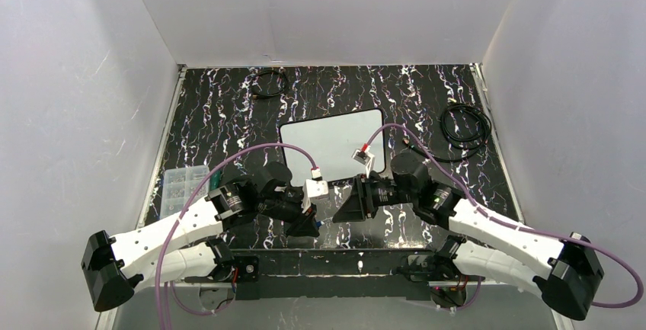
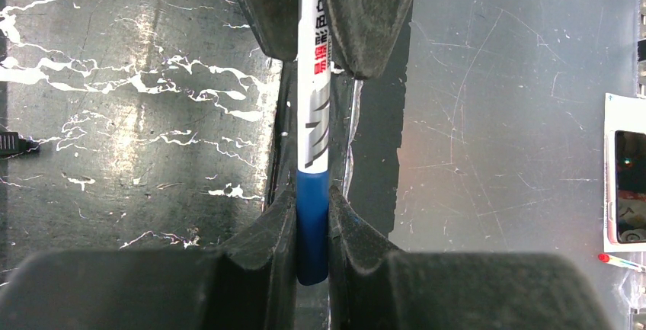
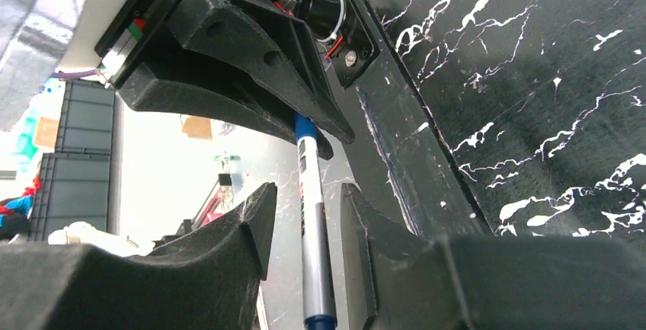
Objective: Write a sentence on the whiteboard
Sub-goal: Open the whiteboard marker at the center of the board.
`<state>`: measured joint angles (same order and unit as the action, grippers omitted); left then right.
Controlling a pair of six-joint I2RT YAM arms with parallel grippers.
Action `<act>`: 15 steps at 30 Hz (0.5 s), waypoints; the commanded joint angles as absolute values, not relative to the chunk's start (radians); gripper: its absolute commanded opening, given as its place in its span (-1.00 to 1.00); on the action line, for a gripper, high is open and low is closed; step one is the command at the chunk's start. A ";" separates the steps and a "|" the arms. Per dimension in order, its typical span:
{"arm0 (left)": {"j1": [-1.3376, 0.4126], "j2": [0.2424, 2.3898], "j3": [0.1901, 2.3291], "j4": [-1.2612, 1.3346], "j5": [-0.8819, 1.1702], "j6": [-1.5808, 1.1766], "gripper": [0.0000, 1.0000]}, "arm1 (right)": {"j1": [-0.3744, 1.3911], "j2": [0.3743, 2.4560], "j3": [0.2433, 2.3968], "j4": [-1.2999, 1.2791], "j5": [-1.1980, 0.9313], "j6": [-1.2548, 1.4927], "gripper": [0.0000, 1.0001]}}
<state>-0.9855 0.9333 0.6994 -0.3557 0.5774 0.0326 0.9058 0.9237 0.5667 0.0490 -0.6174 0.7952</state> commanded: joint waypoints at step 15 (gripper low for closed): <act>-0.984 0.941 0.710 -0.342 0.581 -0.012 -1.00 | 0.913 0.841 0.518 0.160 -0.580 0.853 -0.13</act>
